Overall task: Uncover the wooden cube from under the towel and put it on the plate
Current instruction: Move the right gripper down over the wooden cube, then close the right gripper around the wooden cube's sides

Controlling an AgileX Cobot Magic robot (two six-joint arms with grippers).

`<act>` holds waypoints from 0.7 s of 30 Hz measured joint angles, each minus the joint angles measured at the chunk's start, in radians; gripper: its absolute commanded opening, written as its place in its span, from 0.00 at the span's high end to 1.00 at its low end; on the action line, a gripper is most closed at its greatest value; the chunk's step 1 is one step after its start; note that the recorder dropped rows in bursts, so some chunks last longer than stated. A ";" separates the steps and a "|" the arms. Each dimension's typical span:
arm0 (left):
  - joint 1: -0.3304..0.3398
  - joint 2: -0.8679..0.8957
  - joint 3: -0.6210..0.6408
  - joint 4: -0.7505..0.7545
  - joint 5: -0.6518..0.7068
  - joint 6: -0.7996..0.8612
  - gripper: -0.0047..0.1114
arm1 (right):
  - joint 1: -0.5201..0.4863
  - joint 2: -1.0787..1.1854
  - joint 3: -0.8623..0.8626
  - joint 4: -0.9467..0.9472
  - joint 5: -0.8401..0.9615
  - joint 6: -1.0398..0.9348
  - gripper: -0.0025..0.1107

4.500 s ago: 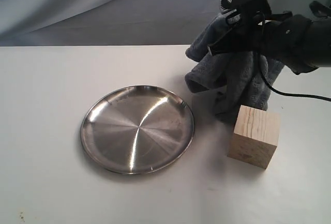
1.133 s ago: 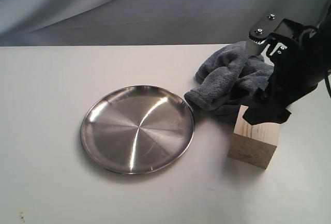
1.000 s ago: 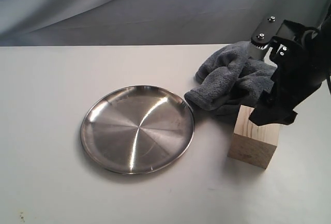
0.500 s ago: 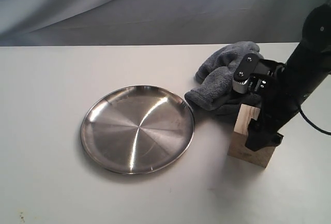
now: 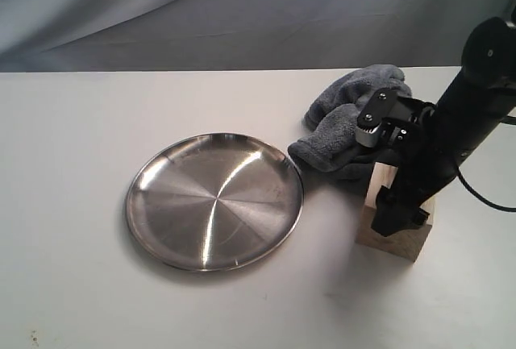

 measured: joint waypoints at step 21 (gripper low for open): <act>0.000 0.000 0.000 0.000 0.000 0.000 0.96 | 0.149 -0.159 0.001 -0.134 0.038 0.003 0.98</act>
